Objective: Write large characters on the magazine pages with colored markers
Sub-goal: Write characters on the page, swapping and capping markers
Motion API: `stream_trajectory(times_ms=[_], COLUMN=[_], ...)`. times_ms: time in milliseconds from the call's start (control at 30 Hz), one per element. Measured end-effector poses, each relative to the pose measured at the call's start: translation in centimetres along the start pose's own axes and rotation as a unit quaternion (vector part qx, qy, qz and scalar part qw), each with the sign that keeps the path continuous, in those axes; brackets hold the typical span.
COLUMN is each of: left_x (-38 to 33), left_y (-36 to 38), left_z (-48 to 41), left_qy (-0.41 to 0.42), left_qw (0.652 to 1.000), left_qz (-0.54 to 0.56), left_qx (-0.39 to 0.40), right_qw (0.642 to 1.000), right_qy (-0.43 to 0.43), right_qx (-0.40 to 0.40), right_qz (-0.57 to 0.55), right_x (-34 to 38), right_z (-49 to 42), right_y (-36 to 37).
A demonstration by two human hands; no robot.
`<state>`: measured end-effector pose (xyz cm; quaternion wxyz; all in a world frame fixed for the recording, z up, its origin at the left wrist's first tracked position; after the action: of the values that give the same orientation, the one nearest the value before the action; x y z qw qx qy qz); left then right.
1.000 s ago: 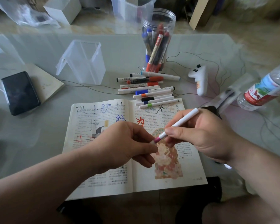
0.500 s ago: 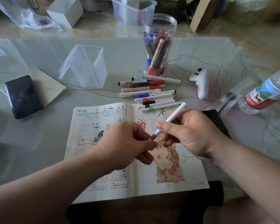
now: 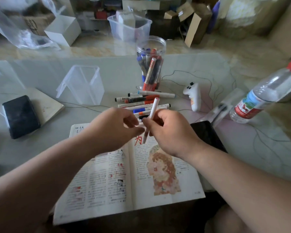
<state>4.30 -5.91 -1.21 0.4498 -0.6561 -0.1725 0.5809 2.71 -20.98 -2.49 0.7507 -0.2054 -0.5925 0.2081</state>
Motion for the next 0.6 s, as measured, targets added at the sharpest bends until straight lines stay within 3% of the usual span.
stream_trajectory(times_ms=[300, 500, 600], left_x=[-6.2, -20.7, -30.2], left_y=[-2.6, -0.8, 4.4], left_z=[0.4, -0.3, 0.9], left_qy=[0.086, 0.236, 0.313], left_qw=[0.991, 0.967, 0.949], left_qz=[0.025, 0.023, 0.029], left_qx=[-0.101, -0.094, -0.032], right_qw=[0.993, 0.962, 0.937], right_qy=[-0.023, 0.029, 0.084], right_qx=[-0.09, -0.251, -0.321], right_qz=[0.073, 0.1, 0.108], right_x=[2.9, 0.4, -3.8], right_z=[3.3, 12.8, 20.6], right_y=[-9.3, -23.2, -29.0])
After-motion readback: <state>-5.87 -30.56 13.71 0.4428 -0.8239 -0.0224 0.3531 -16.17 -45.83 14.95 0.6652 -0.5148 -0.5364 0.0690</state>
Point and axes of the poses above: each hand's wrist, its own z-axis away from the middle knuckle, its own y-axis out of the palm, x = y × z, the point moved 8 cm from there along -z, towards the middle knuckle, and after that the axes turned 12 degrees about y, right-handed, at the moved point
